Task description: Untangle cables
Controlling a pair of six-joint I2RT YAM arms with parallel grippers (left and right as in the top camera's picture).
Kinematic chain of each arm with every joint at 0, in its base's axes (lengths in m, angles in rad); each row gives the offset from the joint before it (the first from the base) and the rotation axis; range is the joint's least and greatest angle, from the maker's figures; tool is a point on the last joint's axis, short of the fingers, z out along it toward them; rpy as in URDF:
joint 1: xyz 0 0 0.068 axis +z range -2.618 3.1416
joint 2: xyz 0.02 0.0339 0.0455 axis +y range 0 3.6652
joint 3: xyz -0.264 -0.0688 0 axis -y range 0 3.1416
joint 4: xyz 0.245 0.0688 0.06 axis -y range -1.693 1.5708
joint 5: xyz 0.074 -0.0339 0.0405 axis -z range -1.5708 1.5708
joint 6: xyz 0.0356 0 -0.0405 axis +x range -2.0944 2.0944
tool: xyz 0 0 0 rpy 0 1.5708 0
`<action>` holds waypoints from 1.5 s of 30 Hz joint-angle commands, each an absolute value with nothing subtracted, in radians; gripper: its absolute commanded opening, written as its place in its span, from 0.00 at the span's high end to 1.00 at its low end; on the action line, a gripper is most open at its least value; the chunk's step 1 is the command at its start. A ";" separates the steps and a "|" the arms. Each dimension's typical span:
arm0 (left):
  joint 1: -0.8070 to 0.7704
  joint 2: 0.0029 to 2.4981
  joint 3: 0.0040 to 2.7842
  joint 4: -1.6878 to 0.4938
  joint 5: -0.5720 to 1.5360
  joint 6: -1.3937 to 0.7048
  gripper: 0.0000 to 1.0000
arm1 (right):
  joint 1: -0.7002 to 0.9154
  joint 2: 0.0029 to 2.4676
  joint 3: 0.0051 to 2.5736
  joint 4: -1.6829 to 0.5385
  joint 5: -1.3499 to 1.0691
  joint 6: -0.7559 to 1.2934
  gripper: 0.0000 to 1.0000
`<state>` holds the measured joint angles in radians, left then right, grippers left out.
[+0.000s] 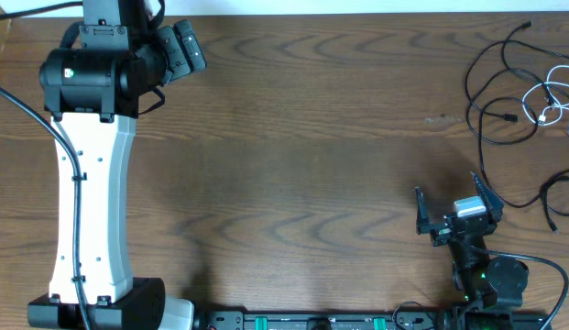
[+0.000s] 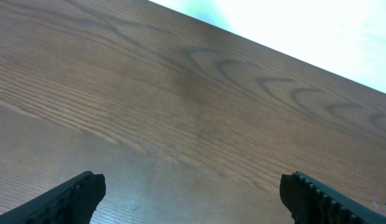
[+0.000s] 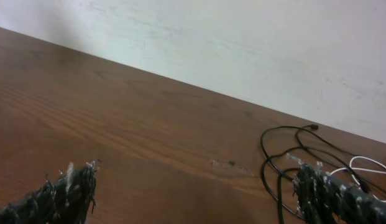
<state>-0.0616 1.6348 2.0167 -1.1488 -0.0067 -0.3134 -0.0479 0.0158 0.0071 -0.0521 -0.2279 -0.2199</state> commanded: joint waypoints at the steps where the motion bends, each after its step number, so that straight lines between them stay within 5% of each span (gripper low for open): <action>1: -0.059 1.646 2.020 -1.151 -0.019 -0.300 0.05 | -0.042 0.016 0.006 -0.057 -0.216 -0.225 0.01; 17: -0.057 1.519 1.935 -1.083 -0.047 -0.289 0.05 | -0.042 0.016 0.006 -0.057 -0.216 -0.225 0.01; 33: -0.047 0.645 0.587 -0.018 -0.034 0.073 0.05 | -0.042 0.016 0.006 -0.057 -0.216 -0.225 0.01; 45: 0.006 0.213 0.112 0.107 -0.035 0.070 0.02 | -0.042 0.016 0.006 -0.057 -0.216 -0.225 0.01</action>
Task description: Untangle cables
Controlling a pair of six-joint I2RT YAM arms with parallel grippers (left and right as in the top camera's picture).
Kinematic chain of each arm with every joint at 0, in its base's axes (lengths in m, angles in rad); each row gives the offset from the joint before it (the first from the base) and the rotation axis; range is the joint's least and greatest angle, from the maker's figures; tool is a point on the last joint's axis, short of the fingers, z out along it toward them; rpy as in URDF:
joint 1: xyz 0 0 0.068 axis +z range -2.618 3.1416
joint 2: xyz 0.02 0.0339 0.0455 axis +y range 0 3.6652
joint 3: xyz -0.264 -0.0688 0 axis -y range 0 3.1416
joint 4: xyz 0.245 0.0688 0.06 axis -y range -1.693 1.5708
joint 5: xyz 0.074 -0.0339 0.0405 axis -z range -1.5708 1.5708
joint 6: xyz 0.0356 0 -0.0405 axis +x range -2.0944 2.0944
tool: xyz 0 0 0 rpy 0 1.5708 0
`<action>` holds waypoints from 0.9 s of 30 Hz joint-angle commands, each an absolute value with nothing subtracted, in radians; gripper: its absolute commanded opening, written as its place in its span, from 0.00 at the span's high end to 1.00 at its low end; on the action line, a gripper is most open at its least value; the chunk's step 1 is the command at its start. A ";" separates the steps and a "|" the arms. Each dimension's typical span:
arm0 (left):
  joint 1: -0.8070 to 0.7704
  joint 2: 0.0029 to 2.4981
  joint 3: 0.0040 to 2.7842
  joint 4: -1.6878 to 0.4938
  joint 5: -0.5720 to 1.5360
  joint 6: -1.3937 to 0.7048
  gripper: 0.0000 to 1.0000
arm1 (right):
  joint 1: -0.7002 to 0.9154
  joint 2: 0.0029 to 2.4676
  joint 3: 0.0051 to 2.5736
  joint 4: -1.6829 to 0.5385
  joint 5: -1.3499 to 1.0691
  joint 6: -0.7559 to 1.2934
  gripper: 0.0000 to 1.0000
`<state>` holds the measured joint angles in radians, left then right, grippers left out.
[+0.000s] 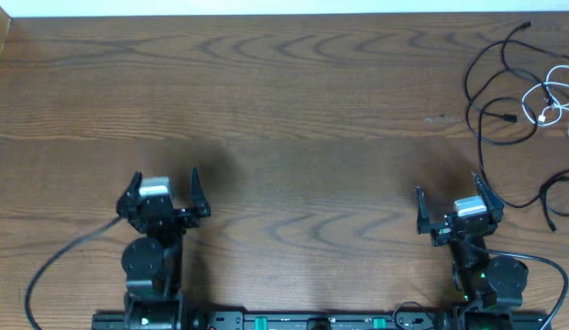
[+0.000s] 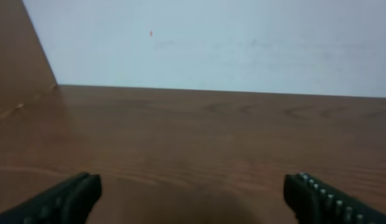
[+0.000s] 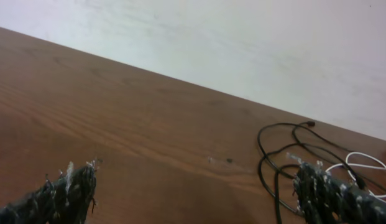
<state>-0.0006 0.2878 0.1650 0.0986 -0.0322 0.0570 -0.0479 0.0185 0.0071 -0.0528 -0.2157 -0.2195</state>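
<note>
A tangle of thin black cables point(image 1: 493, 108) lies at the table's far right, with a white cable point(image 1: 557, 105) knotted among them. In the right wrist view the black cable loops point(image 3: 286, 152) and the white cable point(image 3: 367, 163) show ahead on the right. My right gripper point(image 1: 454, 209) sits open near the front right edge, well short of the cables, nothing between its fingers point(image 3: 68, 190). My left gripper point(image 1: 164, 191) is folded back near the front left edge, open and empty, far from the cables. Its fingers point(image 2: 62, 199) frame bare wood.
The brown wooden table point(image 1: 293, 119) spreads across the view. A pale wall point(image 2: 211, 43) rises behind its far edge. A black rail point(image 1: 311, 321) with the arm bases runs along the front edge. More black cable point(image 1: 559, 197) trails off the right edge.
My left arm was stretched out toward the far left corner of the table; now it is folded back at its base near the front left edge, gripper still open. The right arm and cables are unchanged.
</note>
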 commanded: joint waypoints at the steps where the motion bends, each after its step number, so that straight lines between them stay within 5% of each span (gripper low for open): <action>1: 0.006 0.191 0.093 0.107 -0.035 0.071 0.02 | -0.042 0.016 0.006 -0.057 -0.216 -0.225 0.01; 11: 0.006 0.010 0.004 -0.077 -0.034 0.071 0.02 | -0.042 0.016 0.006 -0.057 -0.216 -0.225 0.01; 27: 0.008 0.046 0.004 -0.071 -0.035 0.071 0.02 | -0.042 0.016 0.006 -0.057 -0.216 -0.225 0.01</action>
